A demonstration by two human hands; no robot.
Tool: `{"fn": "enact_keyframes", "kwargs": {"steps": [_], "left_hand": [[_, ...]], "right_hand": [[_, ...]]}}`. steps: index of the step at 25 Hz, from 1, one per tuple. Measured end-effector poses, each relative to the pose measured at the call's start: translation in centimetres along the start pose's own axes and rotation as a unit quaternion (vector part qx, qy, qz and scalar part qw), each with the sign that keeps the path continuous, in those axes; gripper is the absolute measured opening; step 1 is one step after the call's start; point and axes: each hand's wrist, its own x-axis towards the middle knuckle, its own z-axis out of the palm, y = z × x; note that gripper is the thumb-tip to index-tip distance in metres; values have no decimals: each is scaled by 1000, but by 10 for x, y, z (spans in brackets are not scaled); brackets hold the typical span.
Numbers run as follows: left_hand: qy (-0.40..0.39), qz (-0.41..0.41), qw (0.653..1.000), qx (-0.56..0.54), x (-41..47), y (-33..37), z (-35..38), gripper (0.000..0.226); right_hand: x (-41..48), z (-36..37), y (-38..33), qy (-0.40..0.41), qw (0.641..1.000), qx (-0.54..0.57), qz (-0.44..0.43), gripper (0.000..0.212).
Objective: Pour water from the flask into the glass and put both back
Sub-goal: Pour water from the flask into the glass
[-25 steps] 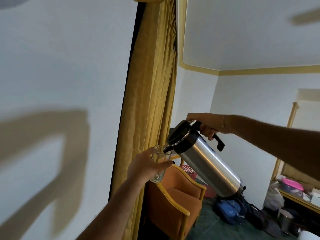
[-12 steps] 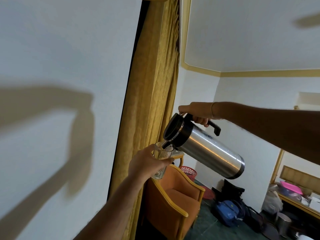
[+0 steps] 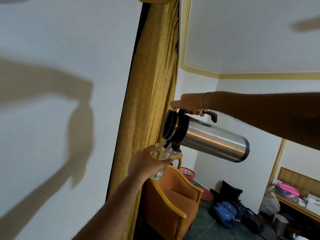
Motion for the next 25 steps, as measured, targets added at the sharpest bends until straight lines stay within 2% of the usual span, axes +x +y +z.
{"fn": "enact_keyframes", "kwargs": {"steps": [10, 18, 25], "left_hand": [[1, 14, 1000, -1, 0, -1, -4, 76], [-19, 6, 1000, 9, -5, -12, 5, 68], [-34, 22, 999, -4, -4, -13, 14, 70]], "right_hand": [[2, 1, -5, 13, 999, -41, -6, 49], [-1, 7, 6, 33, 997, -67, -33, 54], [-7, -2, 13, 60, 994, -83, -36, 57]]}}
